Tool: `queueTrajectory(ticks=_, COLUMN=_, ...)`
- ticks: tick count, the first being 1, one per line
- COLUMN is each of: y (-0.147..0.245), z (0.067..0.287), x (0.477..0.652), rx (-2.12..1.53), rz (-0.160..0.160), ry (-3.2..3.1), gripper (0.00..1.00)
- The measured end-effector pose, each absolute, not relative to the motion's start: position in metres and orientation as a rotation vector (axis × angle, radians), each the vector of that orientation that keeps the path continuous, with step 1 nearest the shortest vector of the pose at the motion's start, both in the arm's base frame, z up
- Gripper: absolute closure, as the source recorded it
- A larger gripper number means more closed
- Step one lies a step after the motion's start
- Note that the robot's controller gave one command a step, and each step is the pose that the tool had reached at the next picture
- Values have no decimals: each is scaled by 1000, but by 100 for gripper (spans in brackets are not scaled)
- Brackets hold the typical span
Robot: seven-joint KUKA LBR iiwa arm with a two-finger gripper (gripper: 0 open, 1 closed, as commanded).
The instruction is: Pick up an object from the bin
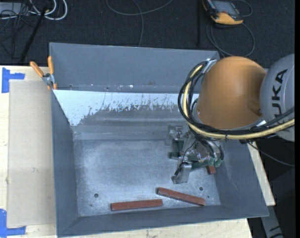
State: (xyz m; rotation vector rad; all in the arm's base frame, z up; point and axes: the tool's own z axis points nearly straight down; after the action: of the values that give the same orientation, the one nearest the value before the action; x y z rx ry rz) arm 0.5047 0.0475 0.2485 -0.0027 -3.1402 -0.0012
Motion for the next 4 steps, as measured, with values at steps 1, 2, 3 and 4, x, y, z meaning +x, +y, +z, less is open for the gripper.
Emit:
queueTrajectory(ticks=1, y=24, z=104, x=472, rx=226, rz=0, ry=-3123, gripper=0)
queueTrajectory(ticks=2, y=6, z=67, x=501, rx=243, rz=1, ry=-3132, gripper=0)
queueTrajectory(ticks=3, y=7, z=69, x=501, rx=241, rz=-1, ry=-3131, gripper=100)
queueTrajectory(ticks=4, y=7, z=69, x=501, rx=240, rz=-1, ry=-3132, gripper=0)
